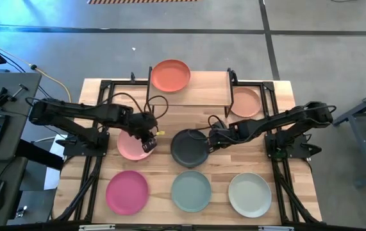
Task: Place and stack plates onto a shelf
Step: Stack the black plate on top of the orange plate on the shelf
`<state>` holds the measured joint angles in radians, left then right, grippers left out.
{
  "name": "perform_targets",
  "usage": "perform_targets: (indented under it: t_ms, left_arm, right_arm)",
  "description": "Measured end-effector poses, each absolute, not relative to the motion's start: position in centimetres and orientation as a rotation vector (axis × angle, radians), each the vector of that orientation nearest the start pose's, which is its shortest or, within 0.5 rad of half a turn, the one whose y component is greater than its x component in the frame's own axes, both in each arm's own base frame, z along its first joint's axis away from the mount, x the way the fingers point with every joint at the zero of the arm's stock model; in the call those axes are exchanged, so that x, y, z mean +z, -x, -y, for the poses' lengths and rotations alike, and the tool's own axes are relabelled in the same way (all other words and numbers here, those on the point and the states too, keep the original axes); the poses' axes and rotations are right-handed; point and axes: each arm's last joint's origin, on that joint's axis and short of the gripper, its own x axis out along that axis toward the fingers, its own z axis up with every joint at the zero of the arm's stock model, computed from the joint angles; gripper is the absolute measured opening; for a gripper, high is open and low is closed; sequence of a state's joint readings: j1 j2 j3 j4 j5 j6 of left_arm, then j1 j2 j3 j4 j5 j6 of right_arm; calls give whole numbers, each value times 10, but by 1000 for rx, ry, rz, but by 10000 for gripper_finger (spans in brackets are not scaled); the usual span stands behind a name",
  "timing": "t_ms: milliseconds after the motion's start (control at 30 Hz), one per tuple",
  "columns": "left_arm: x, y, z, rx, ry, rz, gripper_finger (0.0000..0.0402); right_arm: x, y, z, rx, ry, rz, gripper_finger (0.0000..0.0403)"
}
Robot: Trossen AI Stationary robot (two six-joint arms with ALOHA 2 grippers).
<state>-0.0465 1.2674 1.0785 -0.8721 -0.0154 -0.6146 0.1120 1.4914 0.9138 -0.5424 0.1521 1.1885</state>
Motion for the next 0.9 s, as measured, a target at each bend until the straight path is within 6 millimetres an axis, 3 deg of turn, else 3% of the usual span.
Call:
perform_targets:
  t_ms: [333,900]
  left_arm:
    - [303,-224,11,300,550,-938,74]
    - [304,-222,11,301,554,-929,74]
  right_arm:
    - [193,-280,-25,-684,-820,-890,81]
    - [161,-294,-27,-707,-799,-958,81]
